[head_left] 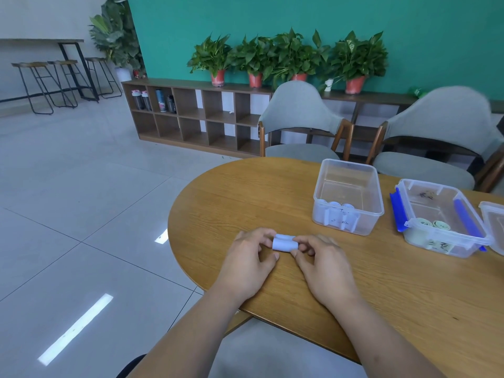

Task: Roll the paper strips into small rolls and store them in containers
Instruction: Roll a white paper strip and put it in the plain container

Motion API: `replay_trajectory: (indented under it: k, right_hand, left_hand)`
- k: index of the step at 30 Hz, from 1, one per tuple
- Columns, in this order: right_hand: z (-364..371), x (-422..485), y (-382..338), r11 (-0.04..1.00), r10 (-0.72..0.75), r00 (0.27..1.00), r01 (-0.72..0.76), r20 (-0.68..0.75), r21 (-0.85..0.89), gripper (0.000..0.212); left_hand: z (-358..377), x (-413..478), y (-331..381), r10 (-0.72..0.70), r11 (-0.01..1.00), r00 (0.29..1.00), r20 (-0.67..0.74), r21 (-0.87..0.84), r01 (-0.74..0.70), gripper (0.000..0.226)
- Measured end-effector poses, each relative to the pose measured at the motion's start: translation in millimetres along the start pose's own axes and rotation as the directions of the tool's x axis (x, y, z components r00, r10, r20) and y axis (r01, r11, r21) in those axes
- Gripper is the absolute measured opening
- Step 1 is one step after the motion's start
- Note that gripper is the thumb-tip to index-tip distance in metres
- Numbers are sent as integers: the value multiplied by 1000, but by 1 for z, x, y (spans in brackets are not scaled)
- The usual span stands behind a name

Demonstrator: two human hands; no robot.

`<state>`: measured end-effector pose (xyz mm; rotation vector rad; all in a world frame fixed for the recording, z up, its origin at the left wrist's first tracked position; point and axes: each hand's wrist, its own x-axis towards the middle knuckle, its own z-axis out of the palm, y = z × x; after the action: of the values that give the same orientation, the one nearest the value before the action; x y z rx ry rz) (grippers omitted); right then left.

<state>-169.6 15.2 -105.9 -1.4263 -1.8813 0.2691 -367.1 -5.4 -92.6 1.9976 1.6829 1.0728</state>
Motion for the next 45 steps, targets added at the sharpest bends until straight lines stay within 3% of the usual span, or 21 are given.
replay_trajectory:
  k: [6, 15, 23, 31, 38, 45]
  right_hand:
    - [1, 0, -2, 999, -24, 1000, 24, -8, -27, 15]
    - [-1, -1, -1, 999, -41, 999, 42, 14, -27, 27]
    - [-5, -3, -6, 997, -63, 998, 62, 28, 50, 32]
    - [-7, -6, -13, 991, -129, 991, 128, -45, -41, 33]
    - [-5, -6, -15, 980, -153, 987, 145, -50, -133, 27]
    - [-7, -9, -19, 993, -112, 991, 110, -72, -38, 25]
  left_hand:
    - [-1, -1, 0, -5, 1000, 1000, 7, 12, 5, 37]
    - [0, 1, -2, -38, 999, 999, 13, -3, 38, 26]
    - [5, 3, -7, 81, 993, 997, 15, 87, -82, 34]
    - [7, 3, -3, 141, 972, 987, 73, 178, -152, 33]
    - [-2, -1, 7, 62, 988, 996, 67, -146, -52, 44]
    - [-5, -4, 10, 118, 986, 992, 46, -121, -112, 31]
